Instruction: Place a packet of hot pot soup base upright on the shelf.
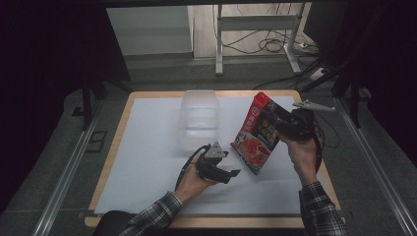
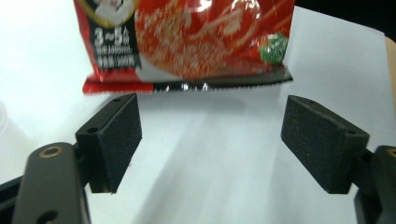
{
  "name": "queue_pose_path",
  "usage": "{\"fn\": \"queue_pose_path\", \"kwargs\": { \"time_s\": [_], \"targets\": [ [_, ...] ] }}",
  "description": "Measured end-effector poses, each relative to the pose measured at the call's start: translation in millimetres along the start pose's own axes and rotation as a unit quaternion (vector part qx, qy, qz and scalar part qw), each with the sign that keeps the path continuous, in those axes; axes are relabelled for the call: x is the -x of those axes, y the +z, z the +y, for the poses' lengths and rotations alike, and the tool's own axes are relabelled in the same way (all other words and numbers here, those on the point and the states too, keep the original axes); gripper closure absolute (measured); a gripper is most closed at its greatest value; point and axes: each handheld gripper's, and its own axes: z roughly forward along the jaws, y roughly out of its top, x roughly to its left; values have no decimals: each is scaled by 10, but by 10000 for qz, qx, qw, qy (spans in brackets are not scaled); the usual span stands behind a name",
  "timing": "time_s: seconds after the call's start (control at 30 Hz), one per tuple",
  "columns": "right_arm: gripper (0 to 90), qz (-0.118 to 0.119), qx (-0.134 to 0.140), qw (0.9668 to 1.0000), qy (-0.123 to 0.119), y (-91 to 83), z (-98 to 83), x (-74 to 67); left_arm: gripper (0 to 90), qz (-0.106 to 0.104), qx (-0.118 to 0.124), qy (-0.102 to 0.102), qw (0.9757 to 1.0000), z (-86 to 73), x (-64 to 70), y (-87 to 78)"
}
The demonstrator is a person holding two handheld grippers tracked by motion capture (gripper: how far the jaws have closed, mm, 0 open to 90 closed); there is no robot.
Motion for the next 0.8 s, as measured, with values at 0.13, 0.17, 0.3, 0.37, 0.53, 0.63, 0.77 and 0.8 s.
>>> {"fn": "queue_pose_path", "kwargs": {
  "time_s": [0.13, 0.17, 0.3, 0.37, 0.53, 0.63, 0.77, 0.8],
  "targets": [
    [718, 11, 51, 10000, -44, -16, 77, 0, 138, -6, -14, -85, 10000, -67, 2, -109],
    [718, 18, 86, 9999, -69, -20, 125, 1, 130, -35, 13, -156, 9999, -83, 8, -140],
    [717, 20, 158, 9998, -134, -19, 237, 7, 104, -166, 147, -284, 9994, -151, 49, -299],
    [717, 28, 193, 9997, -149, -7, 295, 13, 78, -104, 143, -243, 9995, -171, 75, -359],
    [717, 66, 274, 9994, -212, 64, 438, 8, 43, 4, 62, -93, 9999, -247, 115, -488],
    [717, 86, 298, 9991, -304, 140, 528, -21, 35, 27, 20, -108, 9999, -309, 123, -546],
    [717, 158, 303, 9987, -388, 280, 647, -75, 22, 90, -41, -117, 9999, -357, 128, -588],
    [717, 177, 301, 9986, -407, 319, 674, -92, 22, 116, -70, -97, 9999, -386, 130, -615]
  ]
}}
